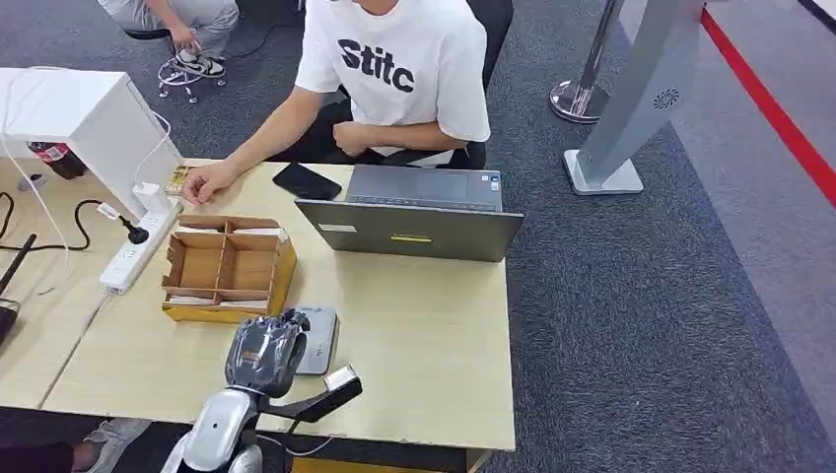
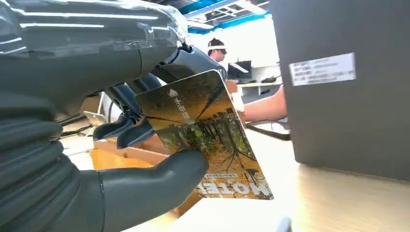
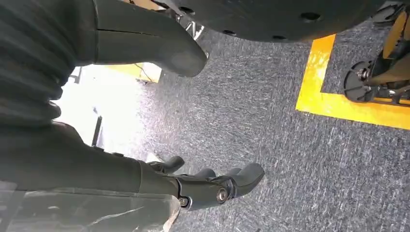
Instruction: Pass the card to the sensor for recognition and then transmit it.
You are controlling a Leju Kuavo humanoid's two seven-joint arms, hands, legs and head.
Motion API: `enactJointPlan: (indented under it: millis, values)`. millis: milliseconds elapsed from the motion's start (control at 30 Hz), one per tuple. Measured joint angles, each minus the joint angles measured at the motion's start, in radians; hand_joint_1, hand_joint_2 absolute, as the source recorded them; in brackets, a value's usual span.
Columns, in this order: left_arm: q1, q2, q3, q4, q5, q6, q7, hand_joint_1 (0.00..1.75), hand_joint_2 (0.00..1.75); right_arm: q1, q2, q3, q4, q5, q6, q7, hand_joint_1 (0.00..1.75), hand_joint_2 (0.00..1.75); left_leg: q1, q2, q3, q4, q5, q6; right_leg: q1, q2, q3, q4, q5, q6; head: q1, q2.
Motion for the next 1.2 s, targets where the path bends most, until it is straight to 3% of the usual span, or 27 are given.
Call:
enactJointPlan:
  millis: [333, 633, 833, 1200]
  values:
    - [-0.001, -0.018, 0.058, 0.025, 0.007, -0.001, -0.002, 1.75, 1.75, 0.0, 0.0, -0.007, -0.001, 0.01, 0.001, 0.002, 0.0, 1.75, 0.0, 0.0, 0.0, 0.0, 0.0, 0.0, 0.0, 0.0, 0.0, 0.0, 0.0, 0.0, 0.0, 0.0]
    - [-0.004, -0.033, 0.064, 0.029, 0.01, -0.05, -0.029, 1.75, 1.75, 0.0, 0.0, -0.021, -0.003, 0.031, 0.006, 0.001, 0.0, 1.75, 0.0, 0.0, 0.0, 0.0, 0.0, 0.0, 0.0, 0.0, 0.0, 0.0, 0.0, 0.0, 0.0, 0.0]
    - [-0.014, -0.03, 0.064, 0.045, 0.113, -0.134, -0.063, 1.75, 1.75, -0.001, 0.0, -0.032, -0.005, 0.053, 0.019, -0.003, 0.0, 1.75, 0.0, 0.0, 0.0, 0.0, 0.0, 0.0, 0.0, 0.0, 0.0, 0.0, 0.0, 0.0, 0.0, 0.0]
    - [-0.019, -0.022, 0.078, 0.043, 0.246, -0.112, -0.088, 1.75, 1.75, -0.001, 0.0, -0.054, -0.005, 0.078, 0.023, -0.011, 0.0, 1.75, 0.0, 0.0, 0.0, 0.0, 0.001, 0.0, 0.0, 0.0, 0.0, 0.0, 0.0, 0.0, 0.0, 0.0]
